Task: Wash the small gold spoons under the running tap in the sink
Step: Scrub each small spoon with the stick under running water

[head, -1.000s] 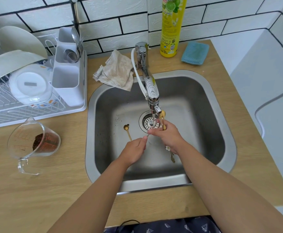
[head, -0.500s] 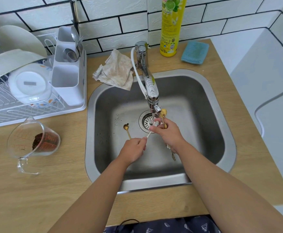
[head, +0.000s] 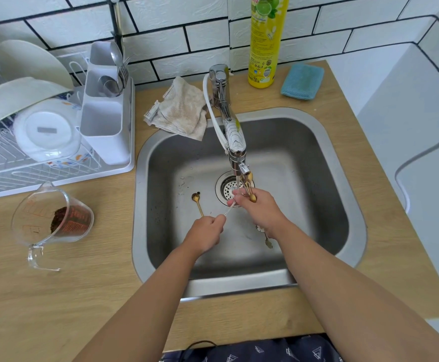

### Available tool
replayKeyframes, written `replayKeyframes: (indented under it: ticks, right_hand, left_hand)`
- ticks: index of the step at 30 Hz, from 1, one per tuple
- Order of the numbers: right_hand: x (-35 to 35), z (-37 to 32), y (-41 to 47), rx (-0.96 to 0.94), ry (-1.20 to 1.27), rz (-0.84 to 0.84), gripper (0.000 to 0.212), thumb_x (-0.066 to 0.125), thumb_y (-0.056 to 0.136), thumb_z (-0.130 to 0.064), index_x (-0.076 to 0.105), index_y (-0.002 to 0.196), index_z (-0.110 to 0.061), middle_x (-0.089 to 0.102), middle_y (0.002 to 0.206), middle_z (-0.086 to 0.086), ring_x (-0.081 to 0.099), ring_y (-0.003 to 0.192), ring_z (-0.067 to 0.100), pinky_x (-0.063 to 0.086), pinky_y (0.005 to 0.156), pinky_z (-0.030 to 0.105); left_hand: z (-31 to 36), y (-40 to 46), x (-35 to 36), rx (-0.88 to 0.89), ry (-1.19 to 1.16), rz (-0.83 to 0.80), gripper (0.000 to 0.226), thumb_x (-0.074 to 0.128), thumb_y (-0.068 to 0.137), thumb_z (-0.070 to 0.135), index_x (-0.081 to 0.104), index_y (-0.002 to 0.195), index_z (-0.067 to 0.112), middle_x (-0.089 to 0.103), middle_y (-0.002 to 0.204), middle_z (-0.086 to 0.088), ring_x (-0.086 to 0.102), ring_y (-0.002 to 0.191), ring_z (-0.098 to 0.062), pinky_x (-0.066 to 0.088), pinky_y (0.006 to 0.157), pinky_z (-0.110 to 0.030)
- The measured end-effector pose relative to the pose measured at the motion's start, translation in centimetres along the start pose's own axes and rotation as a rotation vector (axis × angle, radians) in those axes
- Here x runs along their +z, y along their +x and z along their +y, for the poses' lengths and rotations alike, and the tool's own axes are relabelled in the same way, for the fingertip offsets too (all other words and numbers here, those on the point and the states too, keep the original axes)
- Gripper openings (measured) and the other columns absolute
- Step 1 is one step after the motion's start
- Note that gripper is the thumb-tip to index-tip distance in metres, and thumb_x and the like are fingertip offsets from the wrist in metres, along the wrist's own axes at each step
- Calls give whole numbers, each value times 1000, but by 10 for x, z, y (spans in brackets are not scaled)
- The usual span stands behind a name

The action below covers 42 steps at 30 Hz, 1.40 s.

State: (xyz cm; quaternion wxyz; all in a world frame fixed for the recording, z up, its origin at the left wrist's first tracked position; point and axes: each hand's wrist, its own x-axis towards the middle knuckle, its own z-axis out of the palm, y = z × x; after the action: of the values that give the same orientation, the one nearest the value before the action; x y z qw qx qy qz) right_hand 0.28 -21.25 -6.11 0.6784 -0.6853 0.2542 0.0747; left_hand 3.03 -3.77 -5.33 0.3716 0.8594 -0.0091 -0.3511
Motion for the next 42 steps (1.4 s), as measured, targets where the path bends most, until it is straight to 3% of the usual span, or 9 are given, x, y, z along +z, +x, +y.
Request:
replayKeyframes:
  ticks: [3, 7, 11, 16, 21, 24, 28, 35, 42]
  right_hand:
    - [1, -3, -2, -23, 27, 20, 11, 75, 91, -30, 76, 98, -21, 81, 95, -6, 72, 91, 0, 46, 75, 15]
    - [0, -6, -2, 14, 29, 21, 18, 65, 99, -34, 77, 97, -21, 81, 93, -11, 62, 59, -12, 40, 51, 4]
    - [0, -6, -2, -3, -10, 20, 17, 69, 96, -32, 82, 92, -23, 79, 102, -14, 69, 94, -2, 49, 78, 18]
    - [1, -10, -2, 77, 76, 22, 25, 57, 101, -38, 76, 102, -22, 81, 94, -11, 42, 41, 3, 34, 46, 19]
    - [0, -7, -3, 33, 23, 19, 15, 68, 98, -30, 80, 97, -21, 79, 92, -21, 64, 64, -12, 39, 49, 6]
    - [1, -8, -3, 51, 37, 33, 20, 65, 99, -35, 79, 96, -21, 80, 92, -18, 56, 48, -10, 36, 43, 6]
    - [1, -6, -1, 53, 54, 27, 14, 67, 98, -27, 78, 100, -19, 80, 93, -19, 67, 72, -13, 42, 64, 14]
    - [0, -8, -2, 89, 88, -4, 18, 64, 97, -34, 76, 99, -21, 81, 96, -9, 31, 40, 5, 29, 37, 19]
    - [0, -7, -2, 73, 45, 15, 14, 64, 99, -30, 75, 98, -21, 81, 94, -11, 49, 40, -7, 34, 40, 11]
  left_hand:
    - [1, -1, 0, -1, -9, 4, 44, 35, 73, 54, 54, 55, 19, 54, 44, 3, 48, 52, -21, 41, 60, -32]
    - [2, -2, 0, 10, -20, 12, 42, 36, 76, 52, 51, 53, 21, 51, 43, 5, 46, 51, -19, 40, 60, -32]
    - [3, -2, 0, -3, -36, 6, 40, 37, 76, 51, 50, 56, 19, 51, 45, 5, 44, 51, -20, 38, 61, -33]
    - [4, -2, 1, -1, -40, 5, 41, 36, 79, 50, 49, 57, 19, 50, 49, 4, 44, 53, -20, 38, 61, -33]
    - [2, -3, -1, -1, -33, 7, 40, 37, 81, 48, 49, 55, 20, 51, 47, 5, 44, 52, -18, 38, 61, -32]
    - [3, -3, 0, -2, -23, 0, 40, 37, 80, 49, 49, 55, 20, 51, 48, 4, 44, 53, -19, 38, 61, -33]
    - [3, -3, -1, 3, 1, -1, 43, 34, 76, 53, 50, 56, 19, 52, 48, 4, 46, 52, -19, 39, 60, -32]
    - [5, -4, -1, 13, 8, -4, 42, 33, 78, 52, 50, 58, 19, 53, 53, 2, 46, 55, -20, 39, 61, -32]
    - [6, -4, -1, 10, 20, -16, 43, 33, 76, 53, 51, 60, 17, 53, 54, 2, 46, 55, -20, 38, 61, -33]
